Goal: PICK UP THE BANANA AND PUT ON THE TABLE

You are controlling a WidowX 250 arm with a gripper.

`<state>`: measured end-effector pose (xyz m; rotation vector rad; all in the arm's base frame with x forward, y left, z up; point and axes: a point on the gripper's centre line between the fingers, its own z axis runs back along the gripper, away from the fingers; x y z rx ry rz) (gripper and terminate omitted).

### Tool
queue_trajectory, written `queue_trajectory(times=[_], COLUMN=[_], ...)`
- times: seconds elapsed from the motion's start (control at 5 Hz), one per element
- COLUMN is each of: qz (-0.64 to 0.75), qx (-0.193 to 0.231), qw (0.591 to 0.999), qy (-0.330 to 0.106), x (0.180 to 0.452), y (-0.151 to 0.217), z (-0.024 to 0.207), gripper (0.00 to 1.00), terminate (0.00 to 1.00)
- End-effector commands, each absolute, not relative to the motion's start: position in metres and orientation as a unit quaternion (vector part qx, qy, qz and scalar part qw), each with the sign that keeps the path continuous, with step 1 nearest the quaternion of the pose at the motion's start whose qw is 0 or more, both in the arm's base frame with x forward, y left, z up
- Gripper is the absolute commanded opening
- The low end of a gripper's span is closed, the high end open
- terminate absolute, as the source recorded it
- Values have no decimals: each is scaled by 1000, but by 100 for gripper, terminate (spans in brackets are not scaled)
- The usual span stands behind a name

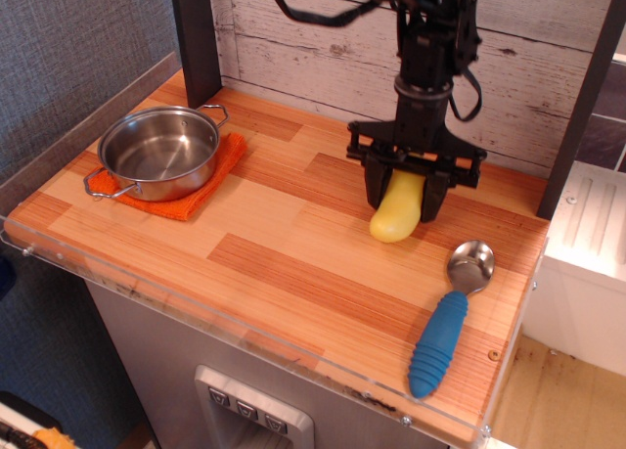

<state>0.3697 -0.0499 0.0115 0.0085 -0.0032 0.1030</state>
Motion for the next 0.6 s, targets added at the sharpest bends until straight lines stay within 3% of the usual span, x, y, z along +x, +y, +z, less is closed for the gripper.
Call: queue_trajectory(times=[0.0, 0.4], qz=[38, 22], qx=[-14, -29], qw=[999, 999], qy=[-17, -17], x=[377, 377], y=[-64, -72], z=[9, 16], gripper=[0, 0], terminate=[0, 0])
